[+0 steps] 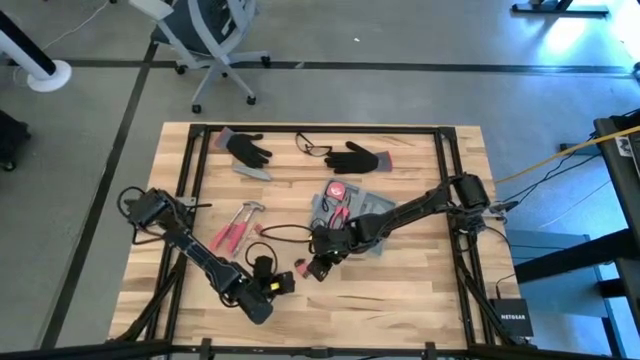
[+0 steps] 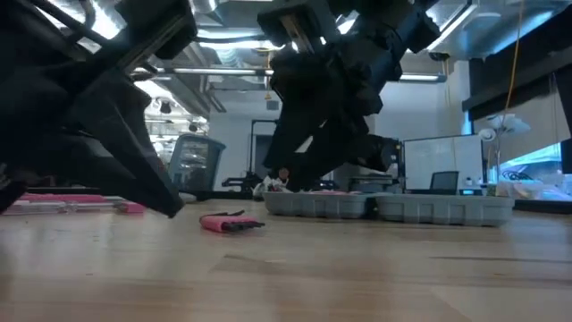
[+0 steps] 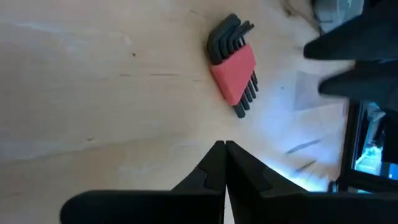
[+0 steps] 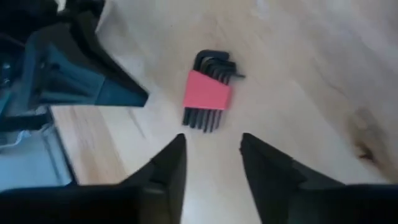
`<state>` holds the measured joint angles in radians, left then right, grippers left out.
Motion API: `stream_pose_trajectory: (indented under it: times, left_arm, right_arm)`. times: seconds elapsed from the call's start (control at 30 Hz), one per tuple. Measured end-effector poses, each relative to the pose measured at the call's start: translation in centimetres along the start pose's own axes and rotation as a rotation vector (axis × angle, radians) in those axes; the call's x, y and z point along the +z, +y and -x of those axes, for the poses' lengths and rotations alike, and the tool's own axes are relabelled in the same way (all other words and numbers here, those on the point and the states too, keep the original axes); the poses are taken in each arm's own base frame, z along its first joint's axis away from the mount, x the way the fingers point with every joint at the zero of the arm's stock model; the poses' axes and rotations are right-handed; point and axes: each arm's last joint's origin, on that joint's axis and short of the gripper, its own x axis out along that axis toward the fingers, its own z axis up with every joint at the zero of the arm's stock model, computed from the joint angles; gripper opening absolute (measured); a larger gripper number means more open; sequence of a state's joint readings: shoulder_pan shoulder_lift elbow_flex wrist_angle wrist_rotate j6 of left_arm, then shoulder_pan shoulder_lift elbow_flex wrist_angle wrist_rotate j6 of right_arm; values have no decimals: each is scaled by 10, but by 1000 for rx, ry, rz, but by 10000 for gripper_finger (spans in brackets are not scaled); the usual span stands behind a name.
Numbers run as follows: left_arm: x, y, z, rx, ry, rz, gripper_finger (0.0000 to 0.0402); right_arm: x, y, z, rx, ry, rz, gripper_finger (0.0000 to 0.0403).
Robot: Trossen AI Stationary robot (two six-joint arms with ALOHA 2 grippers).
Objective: Prefit tool cases
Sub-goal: Put the orange Allen wrench set into the gray prefit tool case
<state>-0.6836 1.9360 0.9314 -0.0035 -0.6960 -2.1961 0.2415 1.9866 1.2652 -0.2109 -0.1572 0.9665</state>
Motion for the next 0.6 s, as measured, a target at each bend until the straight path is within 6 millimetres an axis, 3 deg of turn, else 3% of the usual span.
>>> stream_pose_trajectory:
  times: [0.23,0.6]
  left_arm:
    - [9,-4,-7,-7,-53,-54,0]
    - [6,-2,-4,-3,-40,-74,0]
  right_arm:
    - [15,-12,-15,103,43,-2,214]
    - [29,-24,-16,112,29,53,221]
